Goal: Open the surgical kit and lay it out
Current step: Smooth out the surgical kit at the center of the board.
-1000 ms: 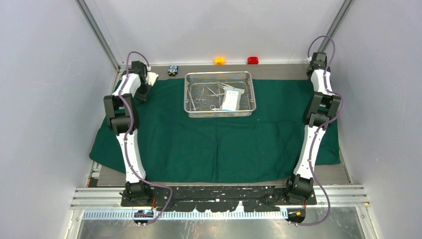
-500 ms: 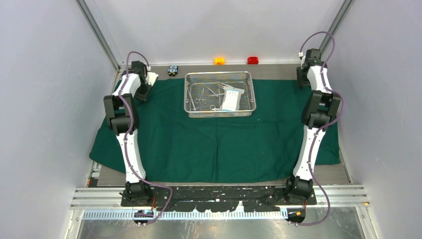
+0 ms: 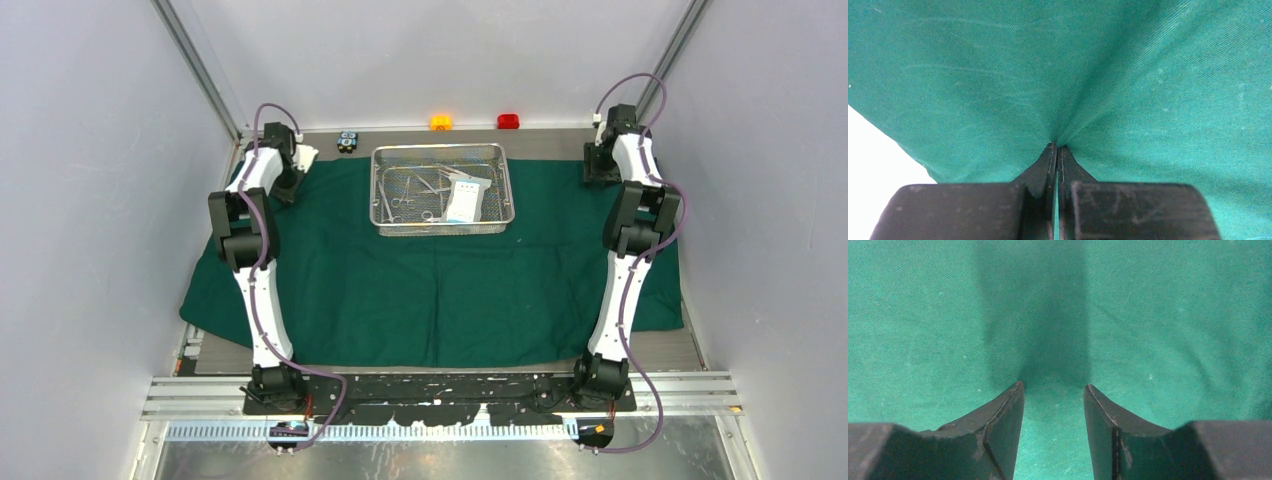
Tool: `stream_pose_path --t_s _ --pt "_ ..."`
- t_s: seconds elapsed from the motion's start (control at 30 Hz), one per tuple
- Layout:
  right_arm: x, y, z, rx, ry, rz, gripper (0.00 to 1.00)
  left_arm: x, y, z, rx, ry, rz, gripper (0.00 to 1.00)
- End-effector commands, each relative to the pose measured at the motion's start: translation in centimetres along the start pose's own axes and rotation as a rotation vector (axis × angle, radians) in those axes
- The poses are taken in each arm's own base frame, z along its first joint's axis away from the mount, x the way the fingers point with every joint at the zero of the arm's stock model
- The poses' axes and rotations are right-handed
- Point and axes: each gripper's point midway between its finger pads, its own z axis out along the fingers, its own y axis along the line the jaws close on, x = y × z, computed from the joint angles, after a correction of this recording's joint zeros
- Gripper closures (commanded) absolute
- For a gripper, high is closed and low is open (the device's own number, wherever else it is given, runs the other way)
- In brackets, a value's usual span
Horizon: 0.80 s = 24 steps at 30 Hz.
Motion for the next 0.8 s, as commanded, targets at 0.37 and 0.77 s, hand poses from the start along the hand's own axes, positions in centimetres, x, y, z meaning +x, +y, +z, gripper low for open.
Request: stream_pose_path --t_s 0.37,0.77 --pt "2.3 1.5 1.7 -0.131 0.118 0.056 0.83 3.4 -0.6 0.4 0.022 0.098 -0.006 1.0" --pt "0.8 0.4 1.9 -0.097 0.086 0.065 1.0 4.7 -2.1 0.5 0.055 0.108 -0.015 1.0"
